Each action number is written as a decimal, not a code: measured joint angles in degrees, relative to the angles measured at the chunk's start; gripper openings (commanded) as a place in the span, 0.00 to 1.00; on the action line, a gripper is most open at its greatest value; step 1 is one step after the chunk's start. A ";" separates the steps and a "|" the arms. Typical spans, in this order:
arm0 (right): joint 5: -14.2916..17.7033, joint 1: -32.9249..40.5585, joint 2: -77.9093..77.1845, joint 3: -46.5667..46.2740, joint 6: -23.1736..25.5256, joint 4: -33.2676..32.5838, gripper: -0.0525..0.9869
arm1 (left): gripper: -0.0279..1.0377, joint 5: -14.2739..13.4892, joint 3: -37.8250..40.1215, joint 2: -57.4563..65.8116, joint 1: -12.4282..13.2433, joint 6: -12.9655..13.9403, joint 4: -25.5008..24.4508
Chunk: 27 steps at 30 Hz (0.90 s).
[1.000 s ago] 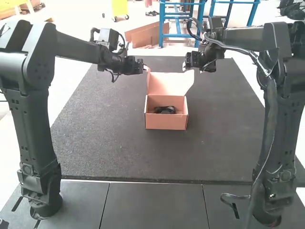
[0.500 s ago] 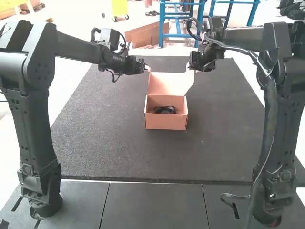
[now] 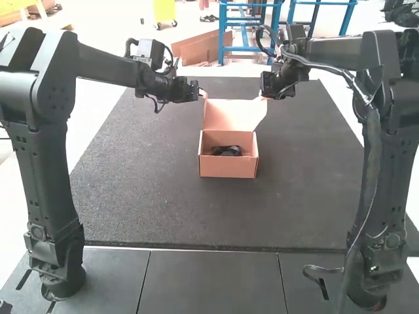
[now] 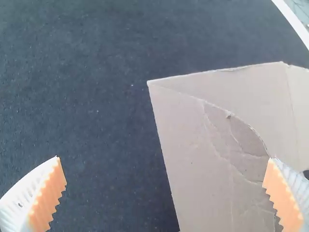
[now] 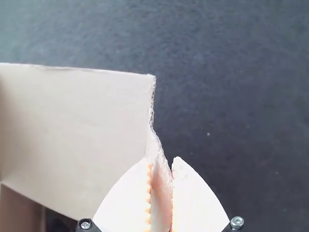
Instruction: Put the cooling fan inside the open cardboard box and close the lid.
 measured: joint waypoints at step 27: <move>-3.30 -0.55 -1.51 0.72 0.02 -6.10 0.04 | 0.94 0.02 0.02 0.00 -1.75 0.00 -3.17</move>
